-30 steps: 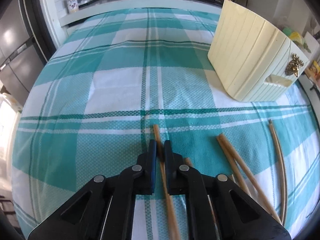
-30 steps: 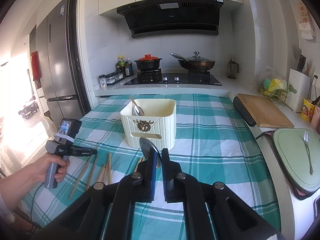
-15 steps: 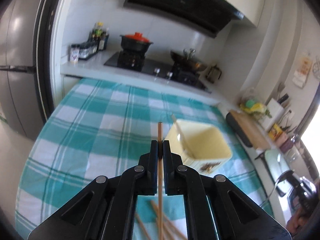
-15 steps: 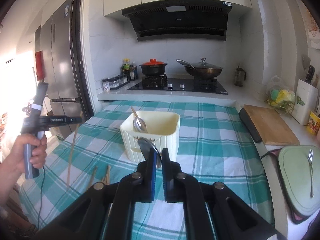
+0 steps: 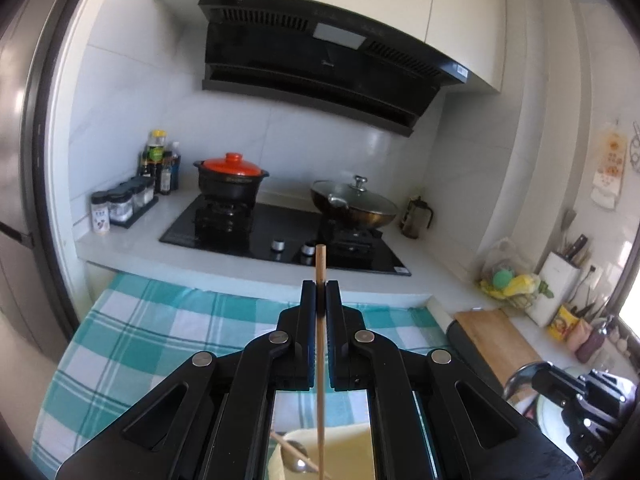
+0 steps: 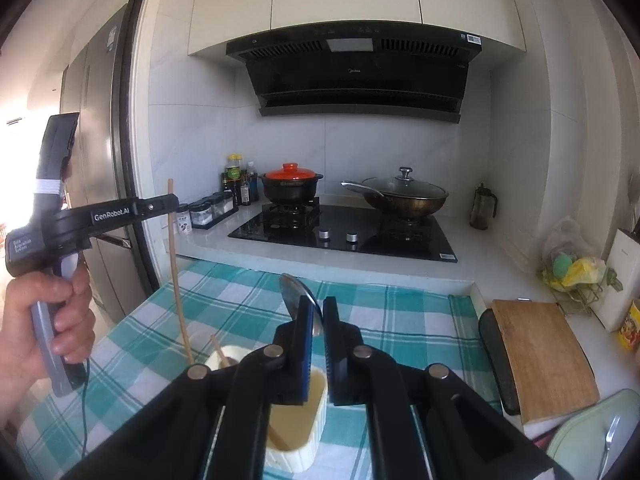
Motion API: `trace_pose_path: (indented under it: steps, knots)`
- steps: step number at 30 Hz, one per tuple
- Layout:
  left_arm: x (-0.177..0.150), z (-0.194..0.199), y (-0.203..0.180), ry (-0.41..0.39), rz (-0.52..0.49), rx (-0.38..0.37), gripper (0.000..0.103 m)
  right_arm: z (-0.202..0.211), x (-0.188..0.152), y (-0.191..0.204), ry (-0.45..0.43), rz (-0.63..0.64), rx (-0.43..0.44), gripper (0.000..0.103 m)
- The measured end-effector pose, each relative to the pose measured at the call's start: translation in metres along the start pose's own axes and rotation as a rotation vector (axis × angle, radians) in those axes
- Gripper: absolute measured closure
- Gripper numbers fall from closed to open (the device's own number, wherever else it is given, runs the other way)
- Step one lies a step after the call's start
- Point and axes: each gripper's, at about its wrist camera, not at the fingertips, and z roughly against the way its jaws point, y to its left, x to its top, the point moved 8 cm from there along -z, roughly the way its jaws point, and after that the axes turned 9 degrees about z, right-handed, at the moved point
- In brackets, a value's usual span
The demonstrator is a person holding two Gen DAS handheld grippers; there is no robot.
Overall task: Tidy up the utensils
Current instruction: 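Open both tools to release the chopstick and spoon into the caddy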
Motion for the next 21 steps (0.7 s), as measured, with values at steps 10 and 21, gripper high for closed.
trace_pose_path:
  steps: [10,21]
  knots:
    - [-0.093,-0.051,0.023,0.252,-0.020,0.045,0.100,-0.102,-0.060,0.040,0.207,0.050,0.170,0.097]
    - [-0.122,0.053,0.050,0.408,-0.088,0.107,0.024,-0.041,-0.072,0.045,0.274,0.045,0.164,0.044]
